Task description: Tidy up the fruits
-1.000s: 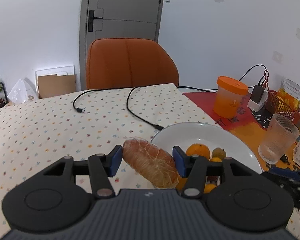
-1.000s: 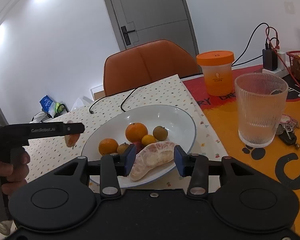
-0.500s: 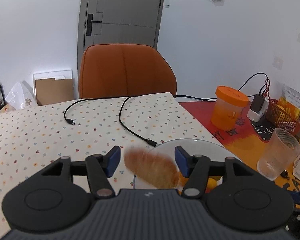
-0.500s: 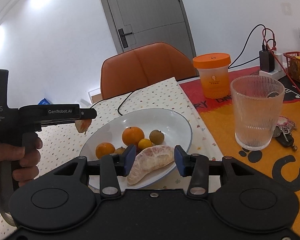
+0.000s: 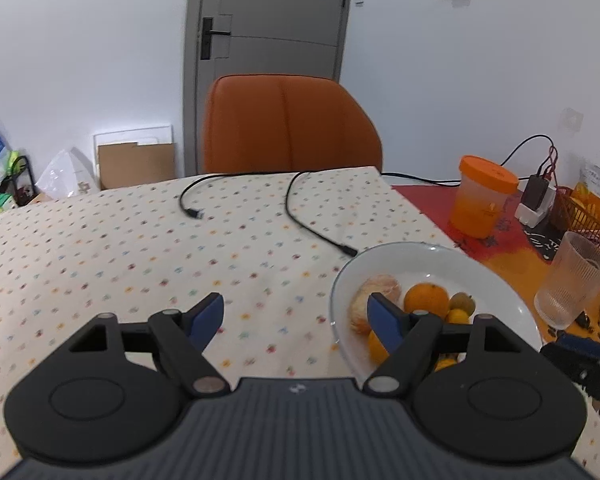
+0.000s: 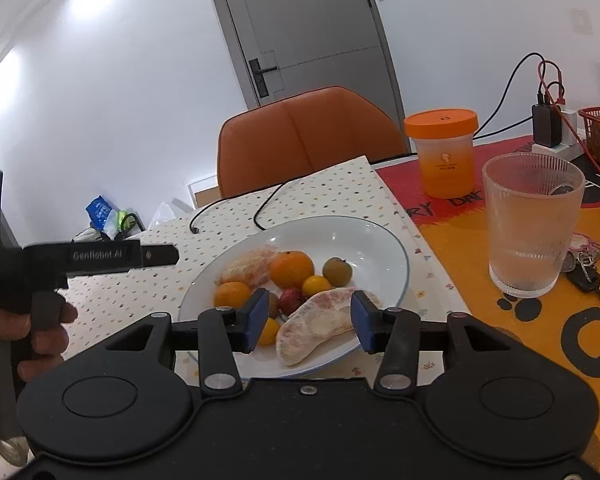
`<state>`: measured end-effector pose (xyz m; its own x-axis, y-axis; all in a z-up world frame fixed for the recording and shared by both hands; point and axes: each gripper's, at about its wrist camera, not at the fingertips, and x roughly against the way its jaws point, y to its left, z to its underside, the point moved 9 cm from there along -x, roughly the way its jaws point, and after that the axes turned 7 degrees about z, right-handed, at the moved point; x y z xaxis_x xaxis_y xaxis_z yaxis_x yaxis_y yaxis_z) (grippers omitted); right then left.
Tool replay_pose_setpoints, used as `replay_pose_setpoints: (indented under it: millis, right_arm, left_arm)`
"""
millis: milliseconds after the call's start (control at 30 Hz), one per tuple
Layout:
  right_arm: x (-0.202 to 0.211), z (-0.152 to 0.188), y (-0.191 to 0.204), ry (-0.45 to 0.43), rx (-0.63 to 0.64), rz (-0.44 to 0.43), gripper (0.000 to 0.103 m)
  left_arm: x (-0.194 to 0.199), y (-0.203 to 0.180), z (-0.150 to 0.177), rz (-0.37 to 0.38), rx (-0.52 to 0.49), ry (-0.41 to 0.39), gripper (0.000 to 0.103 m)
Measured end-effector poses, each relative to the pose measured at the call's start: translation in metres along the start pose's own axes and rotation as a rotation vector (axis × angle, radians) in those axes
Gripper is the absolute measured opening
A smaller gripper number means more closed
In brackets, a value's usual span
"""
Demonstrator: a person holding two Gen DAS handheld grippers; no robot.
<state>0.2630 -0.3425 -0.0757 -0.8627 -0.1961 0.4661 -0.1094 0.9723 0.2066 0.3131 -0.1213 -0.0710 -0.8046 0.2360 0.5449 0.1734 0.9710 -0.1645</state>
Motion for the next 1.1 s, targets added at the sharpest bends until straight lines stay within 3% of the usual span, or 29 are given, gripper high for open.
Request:
replay_pose_setpoints:
  millis: [433,700,967,1100]
  right_arm:
    - [0.019,-0.001,0.015,-0.024,0.024,-0.032,0.064]
    - [0.034,-0.001,0.032,-0.04,0.054,-0.065,0.082]
    - [0.053,0.002,0.048,-0.054,0.068,-0.085,0.102]
    - [0.06,0.005,0.053,-0.045,0.072,-0.087,0.103]
  left_arm:
    - [0.05,0.012,0.017,-0.05,0.029,-0.034,0.088]
    - [0.082,0.02,0.027,-0.061,0.042,-0.049,0.097]
    - [0.112,0.025,0.041,-0.071,0.041,-0.051,0.099]
    - [0.124,0.026,0.046,-0.073,0.04,-0.057,0.099]
